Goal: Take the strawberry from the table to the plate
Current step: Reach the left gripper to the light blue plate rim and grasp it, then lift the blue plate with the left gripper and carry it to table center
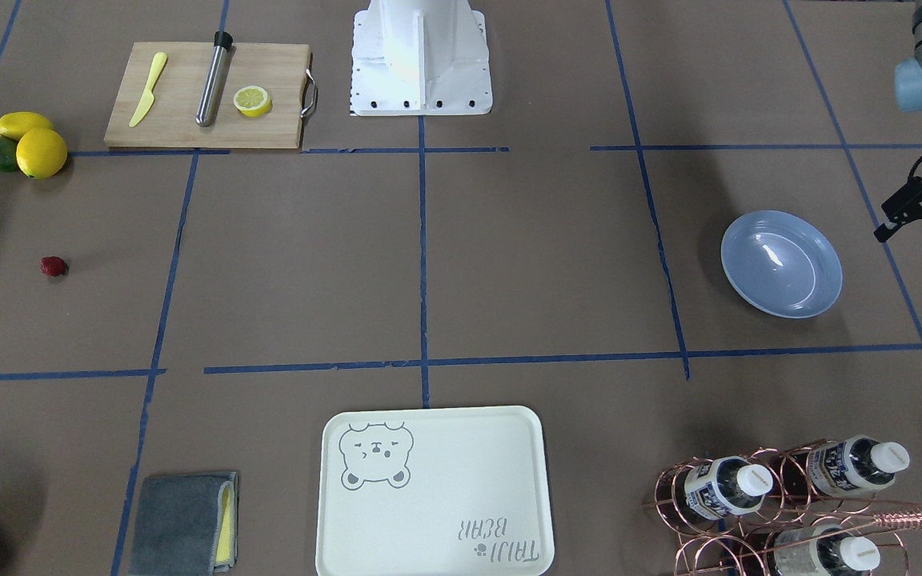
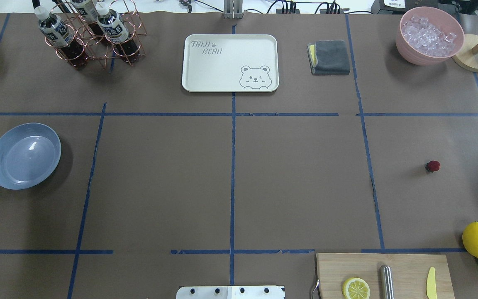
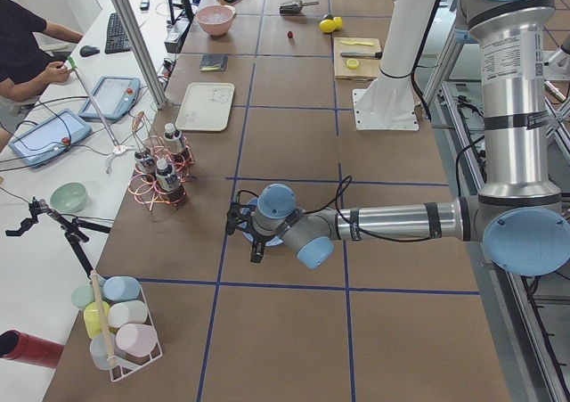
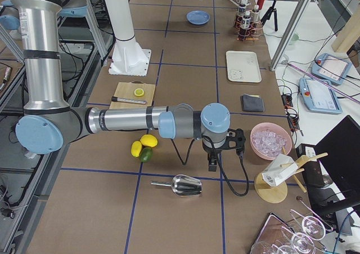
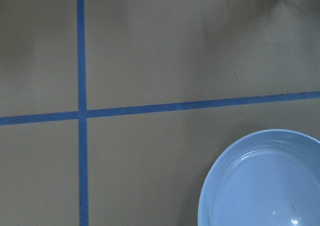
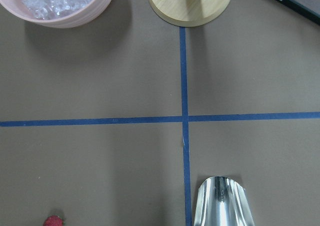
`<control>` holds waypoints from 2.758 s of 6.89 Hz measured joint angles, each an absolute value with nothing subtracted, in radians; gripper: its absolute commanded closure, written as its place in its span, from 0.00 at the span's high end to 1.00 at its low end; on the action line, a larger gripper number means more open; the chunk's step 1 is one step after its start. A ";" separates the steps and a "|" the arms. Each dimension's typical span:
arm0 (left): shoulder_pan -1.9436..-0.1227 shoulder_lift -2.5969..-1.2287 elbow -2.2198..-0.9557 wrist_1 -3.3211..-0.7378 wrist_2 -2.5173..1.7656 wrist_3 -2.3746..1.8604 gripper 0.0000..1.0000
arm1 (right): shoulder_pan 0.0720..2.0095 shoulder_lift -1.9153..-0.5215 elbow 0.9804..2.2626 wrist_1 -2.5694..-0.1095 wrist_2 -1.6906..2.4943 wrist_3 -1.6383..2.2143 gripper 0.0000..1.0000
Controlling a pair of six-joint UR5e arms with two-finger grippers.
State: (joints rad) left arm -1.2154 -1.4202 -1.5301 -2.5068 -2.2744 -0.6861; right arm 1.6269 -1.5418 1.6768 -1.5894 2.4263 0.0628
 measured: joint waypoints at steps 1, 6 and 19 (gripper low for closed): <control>-1.164 -1.418 -1.512 -2.562 -2.224 -0.757 0.96 | 1.625 -1.539 1.699 -1.590 2.424 0.065 1.00; -1.032 -1.439 -1.469 -2.599 -2.081 -0.841 0.71 | 1.623 -1.538 1.710 -1.586 2.431 0.068 1.00; -1.148 -1.662 -1.651 -2.207 -2.275 -0.877 0.00 | 1.619 -1.538 1.700 -1.572 2.422 0.068 1.00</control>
